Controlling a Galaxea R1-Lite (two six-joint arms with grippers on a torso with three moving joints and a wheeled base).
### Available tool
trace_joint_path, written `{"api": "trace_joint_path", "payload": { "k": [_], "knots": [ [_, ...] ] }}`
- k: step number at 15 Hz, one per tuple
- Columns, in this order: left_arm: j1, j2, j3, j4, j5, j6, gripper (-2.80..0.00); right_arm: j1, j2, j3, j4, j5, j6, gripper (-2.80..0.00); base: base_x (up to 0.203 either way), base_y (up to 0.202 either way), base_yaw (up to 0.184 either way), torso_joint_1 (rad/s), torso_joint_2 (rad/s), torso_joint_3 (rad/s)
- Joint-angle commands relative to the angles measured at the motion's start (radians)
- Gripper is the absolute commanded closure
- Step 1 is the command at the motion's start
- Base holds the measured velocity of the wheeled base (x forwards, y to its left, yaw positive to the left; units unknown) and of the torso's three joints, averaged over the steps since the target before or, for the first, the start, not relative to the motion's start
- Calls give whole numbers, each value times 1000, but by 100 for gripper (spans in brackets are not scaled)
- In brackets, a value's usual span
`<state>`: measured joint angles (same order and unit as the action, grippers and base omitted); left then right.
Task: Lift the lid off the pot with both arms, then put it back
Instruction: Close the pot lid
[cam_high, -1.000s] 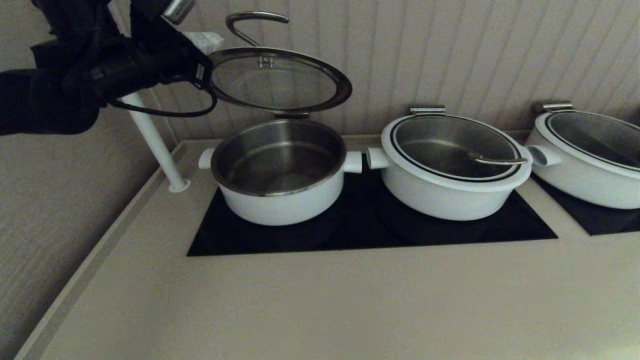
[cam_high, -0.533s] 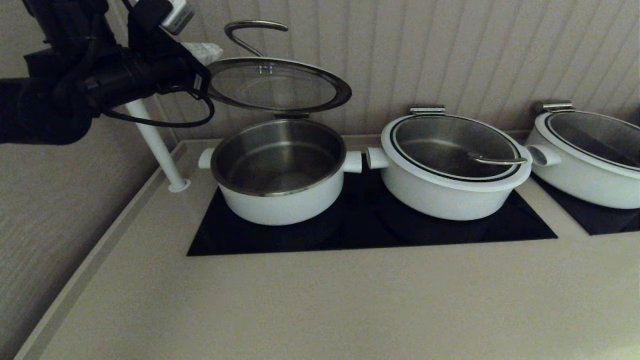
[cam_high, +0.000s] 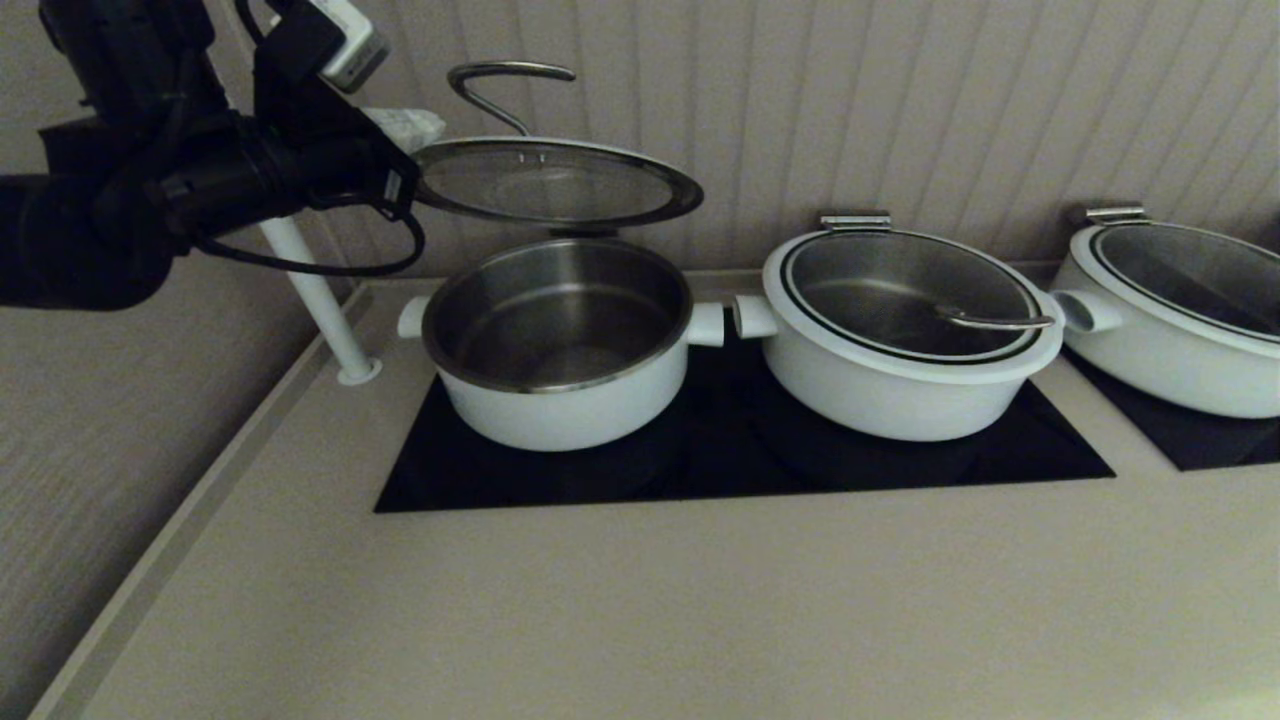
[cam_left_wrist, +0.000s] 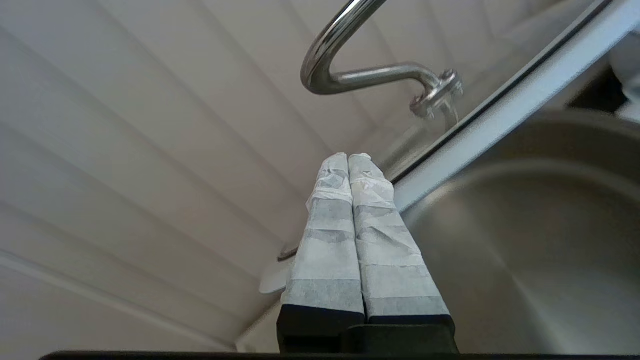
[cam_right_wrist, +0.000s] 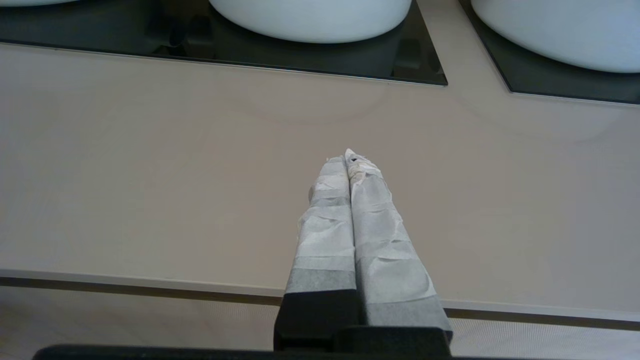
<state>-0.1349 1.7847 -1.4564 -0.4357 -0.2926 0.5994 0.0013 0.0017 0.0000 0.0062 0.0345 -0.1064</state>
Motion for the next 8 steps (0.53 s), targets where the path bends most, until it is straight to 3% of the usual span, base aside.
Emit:
{"api": "trace_joint_path", "payload": {
  "k": [1,8],
  "knots": [
    [0,-29,40,-5,-2,3,0,0,1,0,0,1,-1,0,0,0,0,0,0,0],
    [-2,-57,100,-5,-2,5,0,0,1,0,0,1,-1,0,0,0,0,0,0,0]
  ]
}}
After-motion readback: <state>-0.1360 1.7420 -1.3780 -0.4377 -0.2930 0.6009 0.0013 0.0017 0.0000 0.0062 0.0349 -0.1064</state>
